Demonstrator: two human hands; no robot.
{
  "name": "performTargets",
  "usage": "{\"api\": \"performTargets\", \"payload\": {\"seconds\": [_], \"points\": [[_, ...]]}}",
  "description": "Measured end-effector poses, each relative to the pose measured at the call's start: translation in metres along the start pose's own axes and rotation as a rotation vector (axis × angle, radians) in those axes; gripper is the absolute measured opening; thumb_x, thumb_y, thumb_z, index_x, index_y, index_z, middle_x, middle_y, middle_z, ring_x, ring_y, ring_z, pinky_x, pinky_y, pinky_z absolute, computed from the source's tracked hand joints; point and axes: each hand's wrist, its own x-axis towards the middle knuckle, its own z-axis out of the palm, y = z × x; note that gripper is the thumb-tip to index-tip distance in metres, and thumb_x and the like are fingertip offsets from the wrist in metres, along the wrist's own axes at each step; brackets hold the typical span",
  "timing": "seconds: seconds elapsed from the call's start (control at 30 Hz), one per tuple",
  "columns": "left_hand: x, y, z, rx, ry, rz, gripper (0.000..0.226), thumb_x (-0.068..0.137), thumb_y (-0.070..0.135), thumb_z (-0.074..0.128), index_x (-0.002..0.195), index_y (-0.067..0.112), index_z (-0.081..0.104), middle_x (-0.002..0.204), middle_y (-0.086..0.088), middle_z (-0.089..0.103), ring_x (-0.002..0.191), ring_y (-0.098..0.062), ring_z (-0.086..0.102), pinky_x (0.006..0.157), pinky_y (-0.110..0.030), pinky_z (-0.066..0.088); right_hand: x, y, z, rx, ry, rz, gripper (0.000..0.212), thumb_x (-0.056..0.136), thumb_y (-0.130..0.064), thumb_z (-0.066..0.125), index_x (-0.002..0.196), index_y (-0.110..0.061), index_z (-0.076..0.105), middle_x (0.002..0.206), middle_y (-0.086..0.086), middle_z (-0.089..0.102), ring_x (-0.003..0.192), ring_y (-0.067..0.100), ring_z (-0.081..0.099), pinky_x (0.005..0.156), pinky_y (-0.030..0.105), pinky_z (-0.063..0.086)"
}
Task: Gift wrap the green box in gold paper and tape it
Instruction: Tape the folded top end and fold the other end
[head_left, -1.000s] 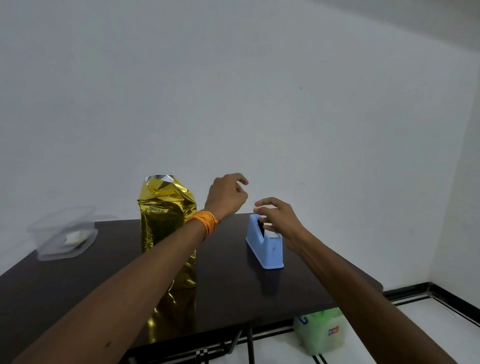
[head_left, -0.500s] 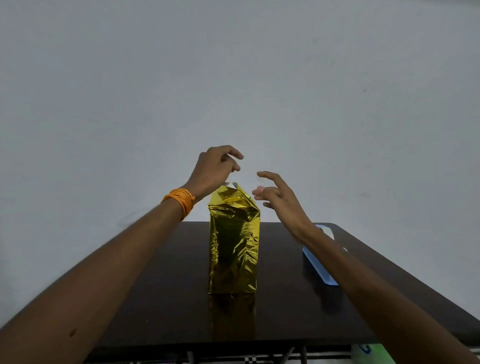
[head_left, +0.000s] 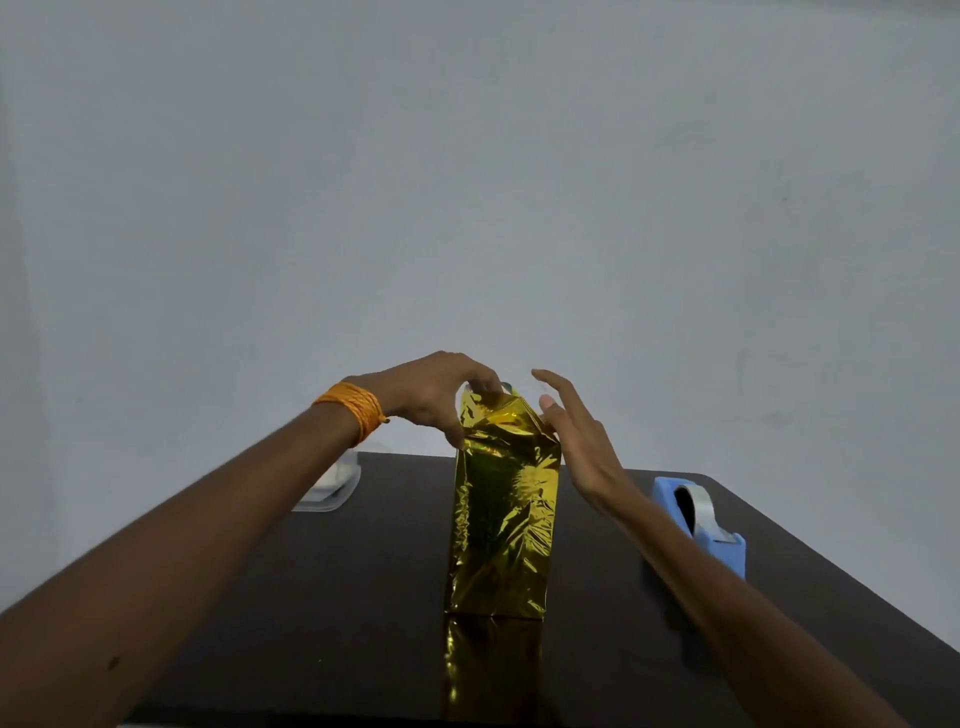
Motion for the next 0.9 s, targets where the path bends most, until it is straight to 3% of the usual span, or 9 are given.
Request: {"api": "performTargets", "payload": {"seconds": [0.13, 0.27, 0.4, 0.5, 0.57, 0.67, 0.73, 0.8, 0.9], "points": [[0.006, 0.004, -0.001, 0.012, 0.069, -0.002, 0.053, 0.075, 0.034, 0.082, 0.119, 0.011, 0.064, 0.13, -0.008, 0.053, 0.121, -0.023, 0.045, 0.091, -0.028, 0.037, 0.001, 0.002, 0.003, 0.016, 0.018, -0.001, 0.037, 0.106, -0.044, 0.032, 0.141, -0.044, 0.042, 0.107, -0.035, 0.053, 0.088, -0.018, 0.06, 0.07, 0.004, 0.045], [0.011, 0.003, -0.009, -0.084, 0.083, 0.042, 0.033, 0.083, 0.038, 0.075, 0.094, 0.007, 0.074, 0.109, -0.003, 0.066, 0.103, -0.016, 0.056, 0.083, -0.029, 0.037, 0.001, 0.005, 0.002, 0.03, 0.005, 0.022, 0.036, 0.107, -0.044, 0.03, 0.141, -0.045, 0.042, 0.111, -0.024, 0.058, 0.095, -0.009, 0.06, 0.072, 0.005, 0.046], [0.016, -0.001, -0.021, -0.23, 0.238, 0.063, 0.031, 0.09, 0.041, 0.067, 0.084, 0.013, 0.078, 0.097, 0.0, 0.074, 0.097, -0.007, 0.062, 0.084, -0.022, 0.042, 0.005, 0.012, 0.002, 0.033, 0.005, 0.018, 0.042, 0.099, -0.061, 0.028, 0.138, -0.053, 0.041, 0.141, -0.01, 0.053, 0.127, 0.013, 0.052, 0.105, 0.042, 0.044], [0.016, -0.002, -0.025, -0.324, 0.383, 0.047, 0.029, 0.095, 0.038, 0.061, 0.086, 0.015, 0.077, 0.106, 0.002, 0.073, 0.107, -0.009, 0.062, 0.089, -0.025, 0.041, 0.005, 0.012, 0.003, 0.032, 0.008, 0.018, 0.045, 0.096, -0.064, 0.026, 0.138, -0.054, 0.04, 0.149, -0.007, 0.047, 0.135, 0.018, 0.046, 0.111, 0.052, 0.038], [0.014, -0.01, -0.025, -0.354, 0.29, 0.037, 0.015, 0.092, 0.026, 0.064, 0.091, 0.017, 0.077, 0.115, 0.004, 0.07, 0.115, -0.012, 0.058, 0.097, -0.035, 0.042, 0.004, 0.012, 0.002, 0.034, 0.01, 0.019, 0.045, 0.095, -0.065, 0.027, 0.137, -0.055, 0.041, 0.15, -0.008, 0.046, 0.137, 0.021, 0.045, 0.112, 0.055, 0.036], [0.008, -0.024, -0.016, -0.306, 0.054, -0.032, 0.043, 0.066, 0.018, 0.063, 0.108, 0.02, 0.072, 0.138, 0.004, 0.056, 0.131, -0.016, 0.043, 0.105, -0.043, 0.037, 0.004, 0.013, 0.001, 0.038, 0.001, 0.023, 0.046, 0.094, -0.068, 0.027, 0.136, -0.056, 0.041, 0.149, -0.007, 0.047, 0.138, 0.022, 0.044, 0.112, 0.055, 0.035], [0.009, -0.031, -0.008, -0.153, -0.033, -0.053, 0.058, 0.065, 0.015, 0.07, 0.122, 0.023, 0.064, 0.149, 0.005, 0.045, 0.138, -0.018, 0.035, 0.11, -0.044, 0.031, 0.004, 0.012, 0.002, 0.038, 0.001, 0.03, 0.045, 0.095, -0.067, 0.027, 0.136, -0.056, 0.041, 0.146, -0.01, 0.049, 0.136, 0.021, 0.046, 0.11, 0.052, 0.038], [0.014, -0.033, -0.002, -0.016, -0.043, -0.014, 0.052, 0.074, 0.013, 0.08, 0.124, 0.023, 0.064, 0.151, 0.004, 0.043, 0.138, -0.019, 0.034, 0.111, -0.042, 0.029, 0.003, 0.01, 0.002, 0.04, 0.01, 0.034, 0.039, 0.101, -0.061, 0.028, 0.137, -0.053, 0.042, 0.137, -0.017, 0.051, 0.132, 0.019, 0.049, 0.103, 0.04, 0.041], [0.022, -0.028, -0.007, 0.012, 0.019, 0.076, 0.02, 0.078, 0.019, 0.081, 0.095, 0.023, 0.072, 0.142, 0.003, 0.053, 0.131, -0.019, 0.041, 0.108, -0.04, 0.031, 0.002, 0.007, 0.001, 0.048, 0.014, 0.04, 0.037, 0.106, -0.048, 0.03, 0.141, -0.045, 0.042, 0.135, -0.009, 0.055, 0.12, 0.014, 0.053, 0.092, 0.029, 0.04]]}}
